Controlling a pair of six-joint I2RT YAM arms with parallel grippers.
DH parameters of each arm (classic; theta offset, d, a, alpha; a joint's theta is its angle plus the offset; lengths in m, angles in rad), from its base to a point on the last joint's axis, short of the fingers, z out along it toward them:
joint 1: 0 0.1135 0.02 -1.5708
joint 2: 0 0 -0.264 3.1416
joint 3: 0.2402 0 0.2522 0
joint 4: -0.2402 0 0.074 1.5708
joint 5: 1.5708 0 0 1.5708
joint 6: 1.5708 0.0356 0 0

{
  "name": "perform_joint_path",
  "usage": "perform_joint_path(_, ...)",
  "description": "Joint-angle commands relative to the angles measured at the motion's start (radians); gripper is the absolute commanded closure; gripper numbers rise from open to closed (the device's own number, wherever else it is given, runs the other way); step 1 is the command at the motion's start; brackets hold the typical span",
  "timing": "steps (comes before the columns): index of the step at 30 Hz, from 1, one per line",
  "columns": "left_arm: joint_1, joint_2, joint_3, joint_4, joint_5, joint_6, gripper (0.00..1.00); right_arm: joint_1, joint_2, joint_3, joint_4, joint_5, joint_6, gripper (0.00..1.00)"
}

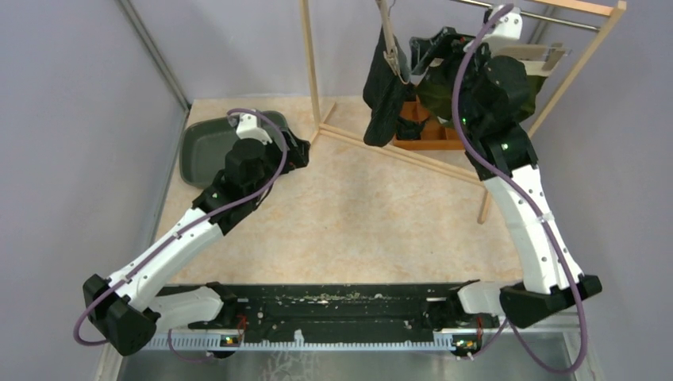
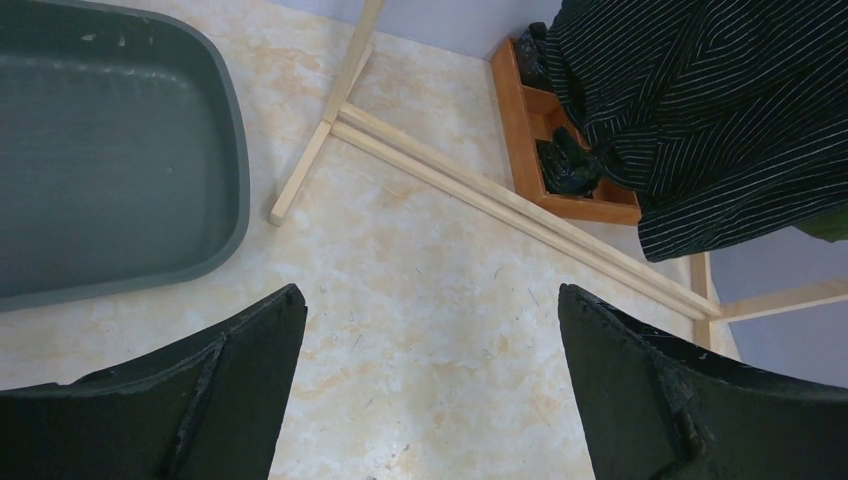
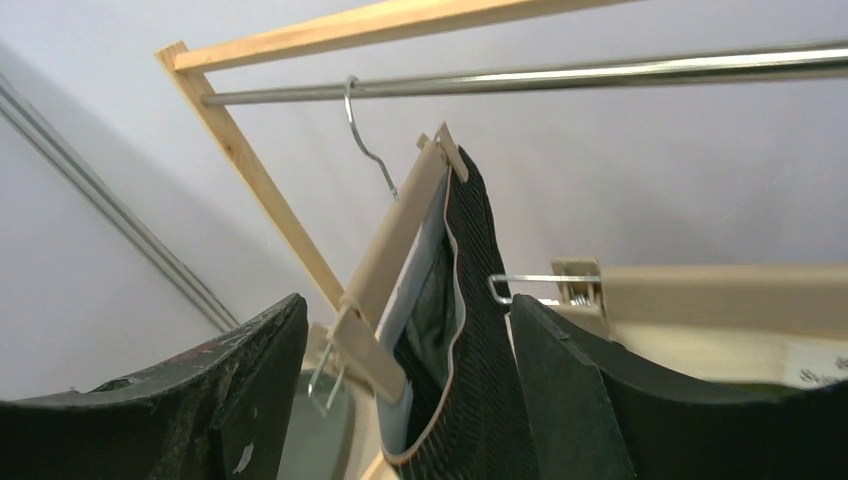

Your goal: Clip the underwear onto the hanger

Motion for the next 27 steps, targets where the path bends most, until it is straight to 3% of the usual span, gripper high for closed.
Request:
perform_joint_path(1,0.006,0.013,0.043,0.033,0.022,0.043,0.0,-0.005,-0.122,-0.093,0.075,0.019,-0.028,0.26)
perform_joint_path(12,0.006,0.079,0.082,0.055,0.092,0.074,0.0,-0.006,-0.358,-0.39,0.036,0.119,-0.072,0.25)
perform_joint_path(23,0.005,0.161,0.133,0.04,0.144,0.065,0.0,-0.006,-0.534,-0.588,-0.019,0.201,-0.058,0.2)
perform_joint_path(27,0.005,0.173,0.143,0.033,0.146,0.072,0.0,-0.006,-0.589,-0.661,-0.026,0.202,-0.047,0.15)
